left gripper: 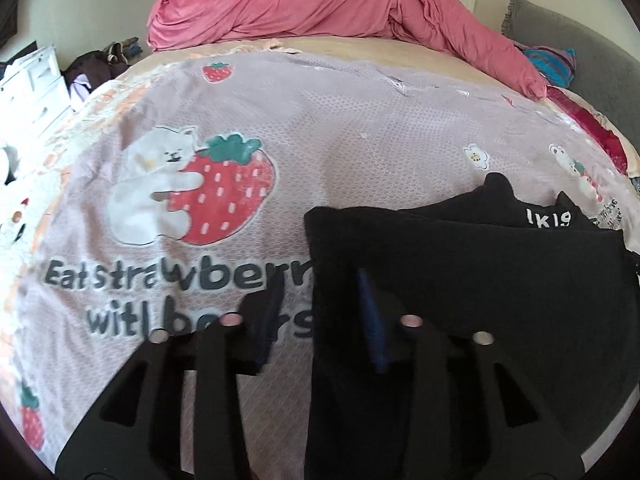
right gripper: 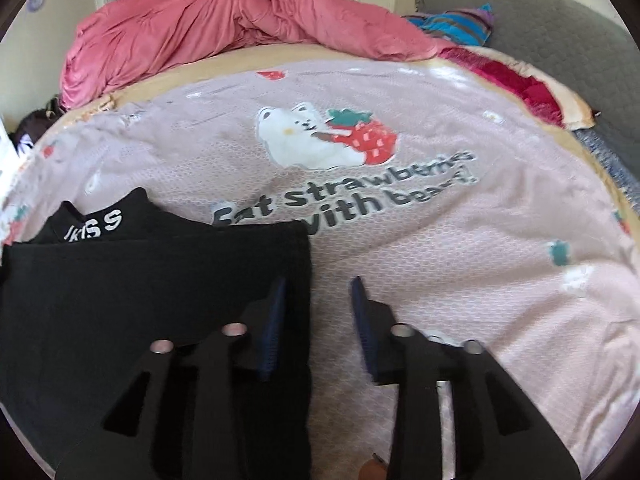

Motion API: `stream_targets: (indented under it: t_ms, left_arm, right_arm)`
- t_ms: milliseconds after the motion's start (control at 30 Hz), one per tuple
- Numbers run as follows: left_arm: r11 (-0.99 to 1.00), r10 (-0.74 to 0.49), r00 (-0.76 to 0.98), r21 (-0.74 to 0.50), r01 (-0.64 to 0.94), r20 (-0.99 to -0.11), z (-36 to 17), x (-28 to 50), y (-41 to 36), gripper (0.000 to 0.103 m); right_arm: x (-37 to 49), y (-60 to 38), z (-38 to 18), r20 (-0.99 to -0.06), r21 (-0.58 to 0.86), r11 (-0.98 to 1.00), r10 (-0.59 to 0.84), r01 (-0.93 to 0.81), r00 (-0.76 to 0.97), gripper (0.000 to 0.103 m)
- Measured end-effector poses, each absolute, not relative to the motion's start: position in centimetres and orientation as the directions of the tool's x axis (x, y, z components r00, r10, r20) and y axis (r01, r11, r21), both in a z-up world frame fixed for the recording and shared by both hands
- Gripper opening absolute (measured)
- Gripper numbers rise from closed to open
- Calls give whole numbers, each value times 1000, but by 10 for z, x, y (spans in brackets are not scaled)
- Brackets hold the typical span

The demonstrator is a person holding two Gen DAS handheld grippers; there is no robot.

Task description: Fold small clothes

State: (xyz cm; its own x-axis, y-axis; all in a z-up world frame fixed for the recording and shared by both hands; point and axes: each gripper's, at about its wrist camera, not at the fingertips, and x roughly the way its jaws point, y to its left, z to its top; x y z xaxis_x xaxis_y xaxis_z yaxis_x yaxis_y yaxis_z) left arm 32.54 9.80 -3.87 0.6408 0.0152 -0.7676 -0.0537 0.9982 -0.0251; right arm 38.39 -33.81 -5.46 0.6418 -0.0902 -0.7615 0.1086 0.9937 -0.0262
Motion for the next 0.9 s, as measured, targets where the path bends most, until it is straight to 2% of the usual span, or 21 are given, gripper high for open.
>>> stream_targets:
  t_ms: [67,100,200,333,500,600,900]
  left_arm:
    - [998,7,647,-33,-50,-763,-32,319,98,39]
    - [998,9,651,-30,-49,-759,-28,315,97,44]
    - [999,-5,655,-34,-32,-756,-17,305,92,57]
    - [999,-41,662,-42,15,-749,-6,291,77,67]
    - [997,-68,646,-30,69,-760,-5,278,59,68]
    - [995,-89,622,-36,96,-778,-11,267,52,72]
    - [992,-107,562,-51,113,-820,-32,243,49,73]
  right_arm:
    - [374,-336,-45,-744,-27,994,-90,105,662,43]
    - [368,-334,-39,-733,-18,995,-79,97,676,49]
    - [351,-325,-24,-701,18,999,-17,42,713,56]
    - [333,-304,-11,-680,8,999,36,-41,732,64]
    - [314,-276,-5,-683,-25,992,75,-125,726,71]
    - [304,-267,-6,-691,-13,988,103,-154,715,75]
    - [275,-260,-38,-774,-17,985,95,-171,626,75]
